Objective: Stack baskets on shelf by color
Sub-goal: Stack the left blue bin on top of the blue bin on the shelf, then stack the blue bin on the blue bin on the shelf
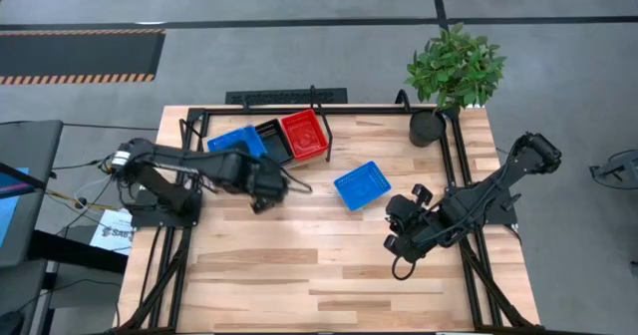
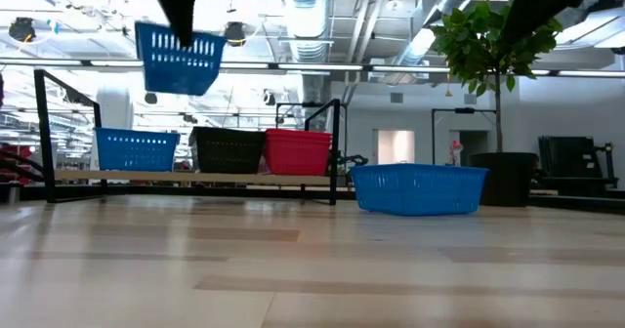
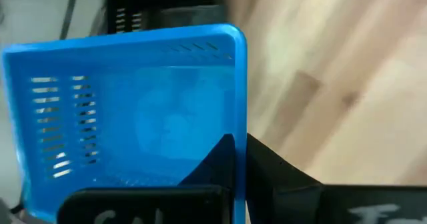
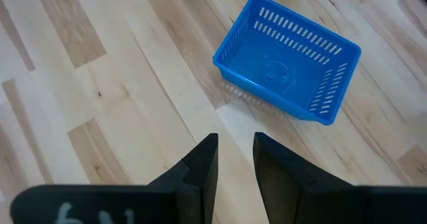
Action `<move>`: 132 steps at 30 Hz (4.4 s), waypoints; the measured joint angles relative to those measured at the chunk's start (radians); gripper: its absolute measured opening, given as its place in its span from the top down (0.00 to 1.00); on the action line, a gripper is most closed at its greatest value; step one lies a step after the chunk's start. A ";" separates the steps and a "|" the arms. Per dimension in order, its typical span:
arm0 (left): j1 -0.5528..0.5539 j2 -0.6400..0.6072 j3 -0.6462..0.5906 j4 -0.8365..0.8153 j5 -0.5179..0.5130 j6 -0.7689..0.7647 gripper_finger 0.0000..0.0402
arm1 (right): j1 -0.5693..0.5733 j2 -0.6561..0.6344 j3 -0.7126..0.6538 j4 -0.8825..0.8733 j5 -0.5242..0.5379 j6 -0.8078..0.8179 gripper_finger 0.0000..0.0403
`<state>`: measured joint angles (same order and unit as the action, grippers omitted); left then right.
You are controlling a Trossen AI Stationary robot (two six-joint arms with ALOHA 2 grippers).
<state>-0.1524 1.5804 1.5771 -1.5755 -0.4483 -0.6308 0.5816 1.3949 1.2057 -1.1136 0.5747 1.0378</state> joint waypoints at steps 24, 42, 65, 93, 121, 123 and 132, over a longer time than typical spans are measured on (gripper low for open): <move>0.215 -0.337 -0.471 0.223 0.024 0.298 1.00 | -0.021 0.000 0.000 0.001 0.000 -0.018 0.71; 0.295 -0.335 -0.471 0.286 0.094 0.385 1.00 | -0.018 0.000 0.000 0.000 -0.001 -0.018 0.71; 0.297 -0.353 -0.558 0.287 0.091 0.360 1.00 | -0.005 0.000 0.000 0.000 -0.001 -0.023 0.71; 0.298 -0.354 -0.601 0.365 0.123 0.386 1.00 | -0.006 0.000 0.000 0.000 -0.002 -0.025 0.71; 0.175 -0.349 -0.376 0.719 0.244 0.608 0.56 | -0.006 0.000 0.000 0.000 -0.002 -0.024 0.71; 0.146 -0.319 -0.376 0.865 0.246 0.680 0.56 | -0.006 0.000 0.000 0.000 -0.002 -0.024 0.71; 0.124 -0.018 -0.366 1.167 0.324 0.968 0.55 | -0.006 0.000 0.000 0.000 -0.009 -0.023 0.71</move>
<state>-0.0288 1.5626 1.2107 -0.4087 -0.1245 0.3376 0.5755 1.3949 1.2057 -1.1133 0.5656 1.0145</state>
